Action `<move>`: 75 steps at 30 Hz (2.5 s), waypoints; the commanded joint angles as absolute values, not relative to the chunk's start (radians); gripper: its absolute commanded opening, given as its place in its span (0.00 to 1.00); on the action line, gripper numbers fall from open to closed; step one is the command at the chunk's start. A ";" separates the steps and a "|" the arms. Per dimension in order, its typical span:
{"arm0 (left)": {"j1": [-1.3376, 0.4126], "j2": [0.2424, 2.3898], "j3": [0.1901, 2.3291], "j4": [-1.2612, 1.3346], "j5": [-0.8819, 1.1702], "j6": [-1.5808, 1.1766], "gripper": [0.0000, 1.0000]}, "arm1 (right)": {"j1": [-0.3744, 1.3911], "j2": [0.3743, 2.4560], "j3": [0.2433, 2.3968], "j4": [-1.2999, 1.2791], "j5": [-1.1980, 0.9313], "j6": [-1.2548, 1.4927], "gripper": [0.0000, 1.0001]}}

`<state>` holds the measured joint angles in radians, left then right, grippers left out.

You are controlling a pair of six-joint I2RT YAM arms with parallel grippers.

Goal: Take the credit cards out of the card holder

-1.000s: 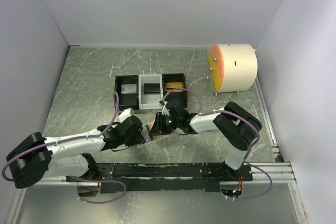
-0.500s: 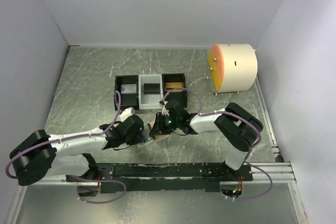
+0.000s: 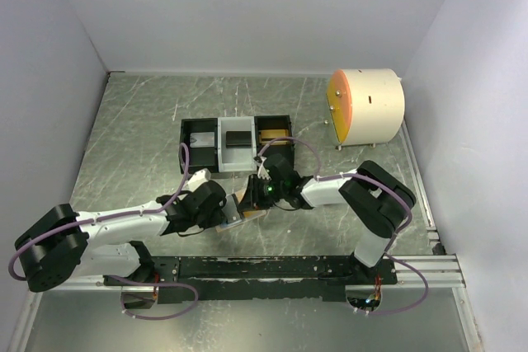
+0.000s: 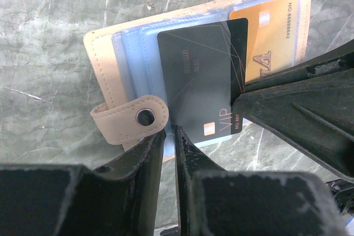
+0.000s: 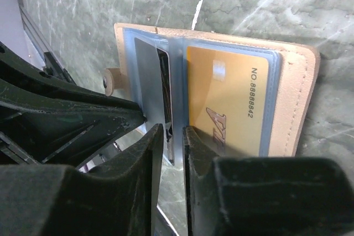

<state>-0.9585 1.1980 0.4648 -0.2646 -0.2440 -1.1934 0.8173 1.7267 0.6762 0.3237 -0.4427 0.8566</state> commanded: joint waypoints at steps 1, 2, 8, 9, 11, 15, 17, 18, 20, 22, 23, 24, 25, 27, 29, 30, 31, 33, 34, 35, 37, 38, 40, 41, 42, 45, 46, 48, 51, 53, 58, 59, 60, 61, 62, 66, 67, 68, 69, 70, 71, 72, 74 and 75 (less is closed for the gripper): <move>-0.966 1.220 0.441 -0.352 -0.249 -1.190 0.26 | 0.808 1.711 0.660 0.337 -0.491 0.863 0.19; -0.967 1.224 0.443 -0.350 -0.247 -1.189 0.26 | 0.808 1.715 0.660 0.343 -0.502 0.865 0.17; -0.966 1.242 0.448 -0.339 -0.240 -1.186 0.25 | 0.808 1.724 0.671 0.339 -0.526 0.855 0.16; -0.966 1.242 0.448 -0.338 -0.238 -1.186 0.25 | 0.807 1.723 0.669 0.339 -0.524 0.854 0.16; -0.967 1.244 0.451 -0.339 -0.238 -1.185 0.25 | 0.807 1.718 0.668 0.337 -0.519 0.851 0.10; -0.968 1.238 0.449 -0.358 -0.244 -1.191 0.24 | 0.803 1.678 0.661 0.301 -0.472 0.836 0.06; -0.968 1.229 0.443 -0.360 -0.247 -1.195 0.25 | 0.800 1.663 0.665 0.270 -0.455 0.820 0.05; -0.968 1.224 0.442 -0.362 -0.248 -1.195 0.25 | 0.795 1.656 0.666 0.259 -0.450 0.814 0.04; -0.968 1.213 0.437 -0.368 -0.252 -1.197 0.24 | 0.782 1.645 0.658 0.249 -0.448 0.809 0.04; -0.968 1.203 0.435 -0.376 -0.256 -1.199 0.25 | 0.766 1.636 0.649 0.249 -0.455 0.809 0.04; -0.968 1.200 0.434 -0.379 -0.258 -1.201 0.25 | 0.760 1.633 0.646 0.252 -0.460 0.810 0.04; -0.969 1.196 0.434 -0.382 -0.259 -1.201 0.25 | 0.755 1.633 0.641 0.253 -0.467 0.809 0.04; -0.968 1.193 0.433 -0.383 -0.259 -1.201 0.25 | 0.753 1.634 0.639 0.253 -0.472 0.809 0.04; -0.968 1.188 0.433 -0.385 -0.261 -1.200 0.25 | 0.752 1.638 0.639 0.257 -0.481 0.807 0.04; -0.969 1.184 0.439 -0.384 -0.262 -1.196 0.25 | 0.753 1.654 0.635 0.282 -0.507 0.815 0.05; -0.968 1.184 0.443 -0.384 -0.262 -1.195 0.26 | 0.753 1.664 0.634 0.297 -0.519 0.822 0.06; -0.968 1.183 0.450 -0.389 -0.263 -1.196 0.27 | 0.753 1.671 0.631 0.310 -0.529 0.829 0.06; -0.970 1.175 0.470 -0.408 -0.268 -1.201 0.29 | 0.753 1.678 0.627 0.323 -0.528 0.838 0.06; -0.976 1.165 0.484 -0.413 -0.273 -1.198 0.31 | 0.752 1.678 0.625 0.322 -0.517 0.840 0.06; -0.982 1.151 0.497 -0.414 -0.276 -1.193 0.32 | 0.753 1.678 0.624 0.319 -0.508 0.841 0.06; -0.986 1.118 0.521 -0.401 -0.267 -1.169 0.34 | 0.753 1.680 0.626 0.316 -0.501 0.841 0.06; -0.986 1.097 0.535 -0.380 -0.258 -1.153 0.35 | 0.753 1.682 0.628 0.313 -0.500 0.839 0.06; -0.987 1.069 0.547 -0.343 -0.244 -1.126 0.38 | 0.752 1.684 0.629 0.313 -0.500 0.841 0.07; -0.986 1.060 0.551 -0.330 -0.241 -1.119 0.39 | 0.752 1.685 0.626 0.317 -0.500 0.844 0.07; -0.986 1.056 0.553 -0.313 -0.242 -1.112 0.40 | 0.752 1.686 0.623 0.321 -0.501 0.846 0.07; -0.986 1.073 0.537 -0.250 -0.246 -1.103 0.41 | 0.752 1.690 0.621 0.328 -0.507 0.847 0.07; -0.985 1.088 0.534 -0.243 -0.253 -1.112 0.40 | 0.751 1.690 0.619 0.330 -0.508 0.849 0.07; -0.982 1.133 0.531 -0.239 -0.258 -1.124 0.37 | 0.753 1.690 0.618 0.333 -0.510 0.850 0.07; -0.975 1.214 0.544 -0.259 -0.266 -1.144 0.33 | 0.752 1.683 0.618 0.331 -0.514 0.849 0.07; -0.974 1.264 0.559 -0.271 -0.264 -1.147 0.31 | 0.752 1.678 0.620 0.322 -0.511 0.846 0.08; -0.973 1.332 0.571 -0.265 -0.257 -1.155 0.27 | 0.753 1.679 0.623 0.329 -0.524 0.845 0.09; -0.973 1.339 0.569 -0.264 -0.256 -1.157 0.27 | 0.752 1.682 0.623 0.335 -0.530 0.845 0.10; -0.973 1.342 0.567 -0.265 -0.252 -1.157 0.26 | 0.752 1.685 0.624 0.345 -0.538 0.847 0.10; -0.973 1.345 0.564 -0.266 -0.249 -1.155 0.25 | 0.752 1.690 0.625 0.353 -0.546 0.847 0.11; -0.974 1.346 0.561 -0.267 -0.244 -1.155 0.24 | 0.752 1.695 0.629 0.361 -0.560 0.847 0.13; -0.974 1.341 0.536 -0.275 -0.240 -1.160 0.22 | 0.752 1.714 0.651 0.378 -0.582 0.841 0.19; -0.974 1.338 0.533 -0.278 -0.242 -1.162 0.22 | 0.752 1.718 0.658 0.378 -0.583 0.837 0.21; -0.974 1.335 0.528 -0.282 -0.245 -1.163 0.21 | 0.753 1.723 0.667 0.374 -0.583 0.833 0.21; -0.974 1.333 0.526 -0.285 -0.247 -1.164 0.21 | 0.752 1.730 0.676 0.369 -0.583 0.825 0.22; -0.975 1.330 0.524 -0.287 -0.248 -1.163 0.21 | 0.753 1.739 0.688 0.362 -0.583 0.816 0.23; -0.975 1.327 0.523 -0.292 -0.250 -1.163 0.21 | 0.752 1.746 0.700 0.351 -0.583 0.806 0.25; -0.974 1.325 0.523 -0.297 -0.252 -1.165 0.21 | 0.752 1.752 0.710 0.340 -0.581 0.796 0.25; -0.974 1.320 0.523 -0.305 -0.255 -1.166 0.21 | 0.752 1.759 0.727 0.321 -0.576 0.781 0.26; -0.975 1.318 0.523 -0.307 -0.257 -1.166 0.21 | 0.752 1.767 0.736 0.315 -0.577 0.774 0.27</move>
